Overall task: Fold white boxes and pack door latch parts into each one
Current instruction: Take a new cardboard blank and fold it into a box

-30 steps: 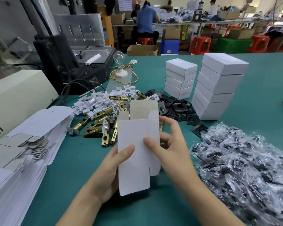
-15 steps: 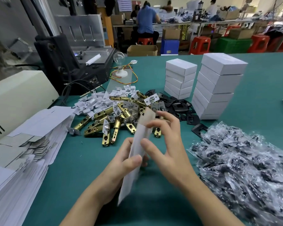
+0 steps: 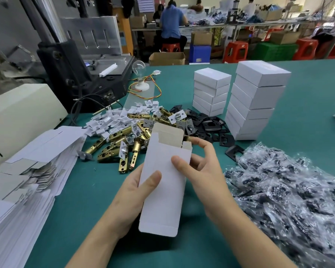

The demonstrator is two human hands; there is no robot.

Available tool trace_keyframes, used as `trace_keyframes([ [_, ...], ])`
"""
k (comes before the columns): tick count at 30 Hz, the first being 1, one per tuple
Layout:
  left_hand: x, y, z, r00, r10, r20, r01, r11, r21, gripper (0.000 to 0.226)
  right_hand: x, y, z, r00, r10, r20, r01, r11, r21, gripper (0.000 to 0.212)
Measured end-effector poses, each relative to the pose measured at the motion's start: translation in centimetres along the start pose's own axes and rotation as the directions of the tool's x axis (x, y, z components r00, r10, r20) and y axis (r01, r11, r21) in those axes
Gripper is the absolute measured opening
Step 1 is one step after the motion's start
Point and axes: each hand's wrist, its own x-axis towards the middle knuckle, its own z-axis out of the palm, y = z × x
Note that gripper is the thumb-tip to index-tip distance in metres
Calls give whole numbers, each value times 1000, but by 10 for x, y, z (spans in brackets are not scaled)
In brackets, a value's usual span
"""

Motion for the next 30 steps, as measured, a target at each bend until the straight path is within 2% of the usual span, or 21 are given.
trace_keyframes([
  [3, 1, 0, 1, 998, 31, -62, -26, 996, 86, 30, -1, -1, -1, 999, 28, -23, -28, 1000, 6, 38],
  [6, 3, -2, 0, 988, 77, -137, -56, 987, 148, 37, -1, 2, -2, 998, 52, -18, -52, 999, -10, 26],
  [10, 4, -4, -2, 984, 93, -150, -75, 990, 116, 24, 0, 4, -3, 998, 56, -17, -56, 998, -16, 22],
  [15, 7, -8, -3, 971, 74, -229, -72, 997, 19, 30, 1, 9, -1, 997, 73, 29, -71, 995, -69, 13],
  [17, 8, -9, -3, 966, 81, -246, -74, 997, 39, 34, 1, 10, -1, 998, 68, 15, -66, 992, -109, 12],
  [21, 10, -10, -5, 948, 165, -270, -124, 979, 165, 28, 2, 10, -6, 998, 58, -13, -59, 991, -121, 11],
  [25, 9, -10, -6, 947, 168, -272, -130, 980, 150, 25, 1, 11, -4, 1000, 30, -6, -30, 990, -137, 12],
  [27, 9, -9, -4, 940, 190, -284, -153, 977, 146, 25, 0, 10, -3, 999, -32, 10, 33, 983, -179, 20],
  [28, 8, -8, -3, 932, 213, -294, -176, 973, 150, 28, 0, 10, -2, 998, -62, 24, 66, 979, -192, 29],
  [30, 8, -7, -3, 908, 271, -318, -227, 959, 170, 53, -1, 10, -1, 994, -102, 46, 109, 975, -196, 43],
])
